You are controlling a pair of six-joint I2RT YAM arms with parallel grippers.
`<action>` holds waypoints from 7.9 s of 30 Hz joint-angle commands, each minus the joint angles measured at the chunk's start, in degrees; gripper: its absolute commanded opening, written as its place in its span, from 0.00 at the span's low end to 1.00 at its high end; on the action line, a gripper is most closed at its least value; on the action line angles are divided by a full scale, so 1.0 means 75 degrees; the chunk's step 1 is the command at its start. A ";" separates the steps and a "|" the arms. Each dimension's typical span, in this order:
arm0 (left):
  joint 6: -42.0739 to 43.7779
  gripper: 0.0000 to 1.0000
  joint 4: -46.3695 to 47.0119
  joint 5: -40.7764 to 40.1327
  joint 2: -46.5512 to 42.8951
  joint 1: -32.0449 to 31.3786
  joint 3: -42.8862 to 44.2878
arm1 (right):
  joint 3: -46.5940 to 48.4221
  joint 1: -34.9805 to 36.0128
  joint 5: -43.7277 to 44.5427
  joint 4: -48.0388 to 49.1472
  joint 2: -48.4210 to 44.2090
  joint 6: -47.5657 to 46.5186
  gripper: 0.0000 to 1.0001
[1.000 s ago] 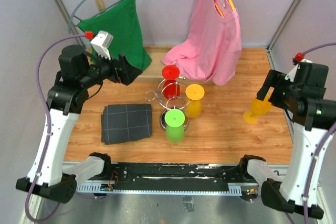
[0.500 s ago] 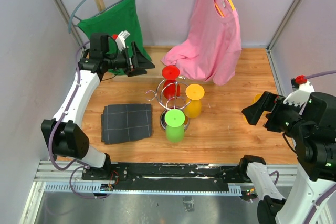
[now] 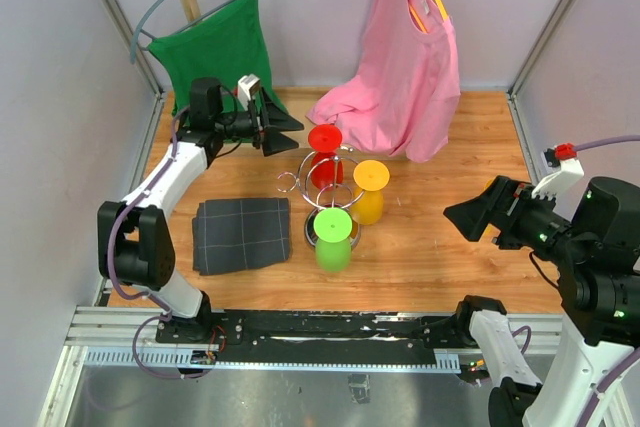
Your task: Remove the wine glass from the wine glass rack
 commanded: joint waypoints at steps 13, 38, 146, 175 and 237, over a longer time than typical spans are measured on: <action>-0.0846 0.62 0.1477 0.0142 0.0038 -0.0447 -0.0144 | 0.0119 -0.0204 -0.0433 0.0173 -0.0028 0.0108 0.99; -0.0292 0.53 0.0953 0.0113 0.0429 -0.0457 -0.0005 | 0.0340 -0.0207 -0.0388 0.0196 0.0050 0.0224 0.99; 0.6771 0.00 -0.4672 0.1888 -0.1976 0.0446 0.4228 | 0.0727 -0.0189 -0.2721 0.3526 0.1636 0.2441 0.99; 0.6086 0.00 -0.4796 0.3549 -0.3972 -0.1077 0.2390 | -0.0903 0.4943 -0.0604 0.5365 0.2021 0.2921 0.99; 2.2388 0.00 -0.9605 -0.2651 -0.5248 -0.4595 0.0417 | 0.2014 0.6699 -0.0242 0.1478 0.4283 0.1786 0.95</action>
